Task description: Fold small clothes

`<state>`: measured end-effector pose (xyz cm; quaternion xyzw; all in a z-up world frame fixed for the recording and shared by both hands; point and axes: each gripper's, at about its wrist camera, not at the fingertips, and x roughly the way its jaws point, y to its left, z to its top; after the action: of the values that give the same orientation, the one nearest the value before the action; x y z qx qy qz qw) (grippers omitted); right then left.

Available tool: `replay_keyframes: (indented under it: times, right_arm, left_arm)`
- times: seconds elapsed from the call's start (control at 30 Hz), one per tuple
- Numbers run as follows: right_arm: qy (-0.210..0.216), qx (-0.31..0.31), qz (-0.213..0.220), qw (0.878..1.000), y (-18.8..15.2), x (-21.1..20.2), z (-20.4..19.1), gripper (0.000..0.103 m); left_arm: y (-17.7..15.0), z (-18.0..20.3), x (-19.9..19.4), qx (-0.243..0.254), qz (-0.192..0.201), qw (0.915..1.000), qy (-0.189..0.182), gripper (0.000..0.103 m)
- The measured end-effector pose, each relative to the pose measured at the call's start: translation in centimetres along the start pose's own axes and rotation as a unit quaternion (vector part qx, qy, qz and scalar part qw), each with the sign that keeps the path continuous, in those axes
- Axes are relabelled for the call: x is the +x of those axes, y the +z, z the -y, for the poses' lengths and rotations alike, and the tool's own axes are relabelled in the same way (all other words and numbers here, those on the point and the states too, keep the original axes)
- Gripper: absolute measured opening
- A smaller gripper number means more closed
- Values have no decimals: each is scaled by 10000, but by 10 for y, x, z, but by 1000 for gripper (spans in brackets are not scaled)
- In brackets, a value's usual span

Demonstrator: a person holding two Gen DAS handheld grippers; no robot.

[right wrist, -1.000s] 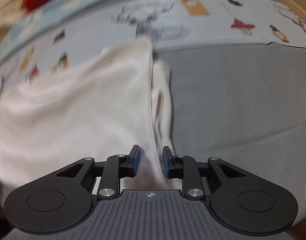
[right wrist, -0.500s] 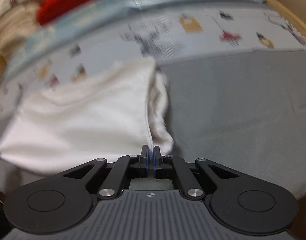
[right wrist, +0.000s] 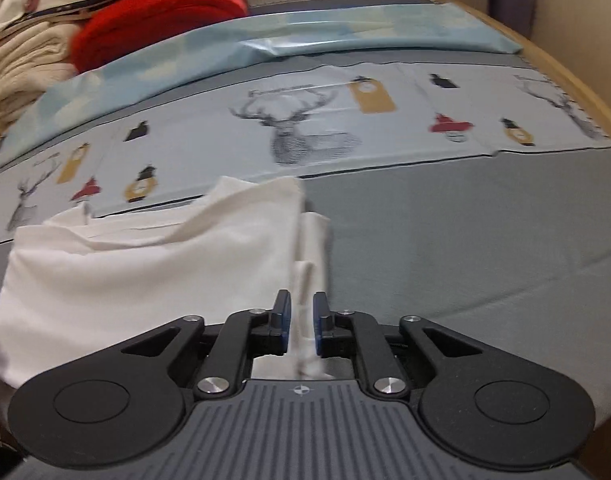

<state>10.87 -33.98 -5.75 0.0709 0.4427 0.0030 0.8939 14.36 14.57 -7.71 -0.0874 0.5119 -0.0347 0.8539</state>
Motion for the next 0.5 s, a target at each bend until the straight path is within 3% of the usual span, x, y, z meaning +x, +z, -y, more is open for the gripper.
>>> replay_keyframes:
  times: [0.2,0.43,0.5]
  right_arm:
    - [315,-152,-106,9993,5,33,-33,13]
    - [758,-191,-178,9968,27,79,-77,13]
    - [901,-225,-253,9954,33,95,-92,19]
  left_arm:
    - [25,-10,24,-723,-231,9971,95,34]
    - [35,-8,32,-699,-238,9972,106,34]
    - [36,-5,34,-634,-240,9976,112,34]
